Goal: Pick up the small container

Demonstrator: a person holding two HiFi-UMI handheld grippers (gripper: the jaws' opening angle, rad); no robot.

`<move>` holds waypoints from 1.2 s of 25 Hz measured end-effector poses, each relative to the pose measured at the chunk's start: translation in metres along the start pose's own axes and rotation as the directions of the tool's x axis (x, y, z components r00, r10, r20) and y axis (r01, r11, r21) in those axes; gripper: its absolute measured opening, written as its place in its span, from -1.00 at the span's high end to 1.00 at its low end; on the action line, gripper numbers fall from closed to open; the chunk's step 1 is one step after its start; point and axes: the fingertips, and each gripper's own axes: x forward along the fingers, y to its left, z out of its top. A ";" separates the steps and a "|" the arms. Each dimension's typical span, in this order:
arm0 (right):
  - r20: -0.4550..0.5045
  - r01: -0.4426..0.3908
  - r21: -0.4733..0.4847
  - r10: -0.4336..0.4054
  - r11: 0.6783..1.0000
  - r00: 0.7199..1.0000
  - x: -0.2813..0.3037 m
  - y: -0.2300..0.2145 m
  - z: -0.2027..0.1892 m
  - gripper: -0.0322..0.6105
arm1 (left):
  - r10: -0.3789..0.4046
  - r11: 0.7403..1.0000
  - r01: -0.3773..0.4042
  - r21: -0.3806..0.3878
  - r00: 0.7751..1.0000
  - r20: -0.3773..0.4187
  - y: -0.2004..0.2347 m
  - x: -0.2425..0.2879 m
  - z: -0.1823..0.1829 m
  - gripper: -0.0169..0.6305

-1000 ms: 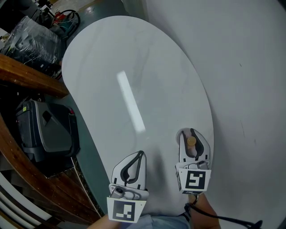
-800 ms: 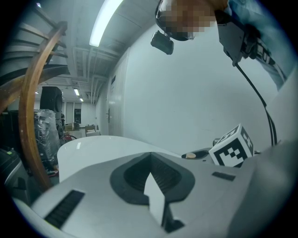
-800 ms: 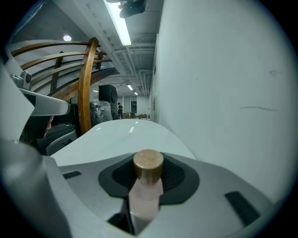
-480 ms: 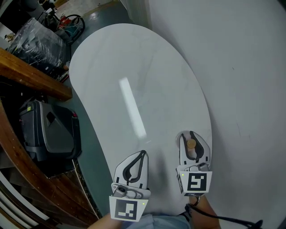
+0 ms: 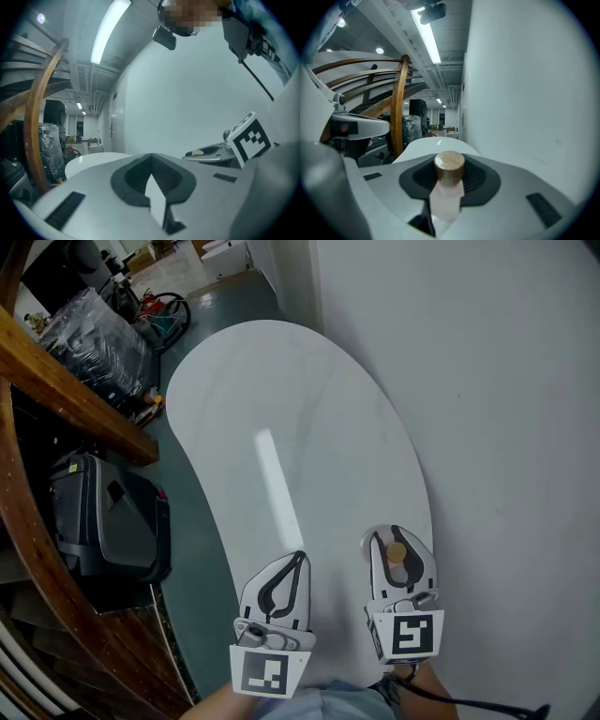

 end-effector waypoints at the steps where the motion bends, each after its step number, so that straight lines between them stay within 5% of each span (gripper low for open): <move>1: 0.005 -0.003 -0.004 0.003 1.000 1.000 -0.004 0.002 0.004 0.57 | 0.004 1.000 -0.004 -0.001 1.000 0.015 0.000 -0.001 0.005 0.95; 15: 0.083 -0.057 -0.057 0.062 0.997 0.995 -0.042 0.024 0.054 0.57 | 0.036 0.999 -0.033 -0.016 0.983 0.179 -0.008 -0.020 0.050 0.94; 30: 0.097 -0.084 -0.064 0.090 0.994 0.991 -0.051 0.039 0.061 0.57 | 0.035 0.999 -0.034 -0.007 0.979 0.199 -0.010 -0.028 0.057 0.95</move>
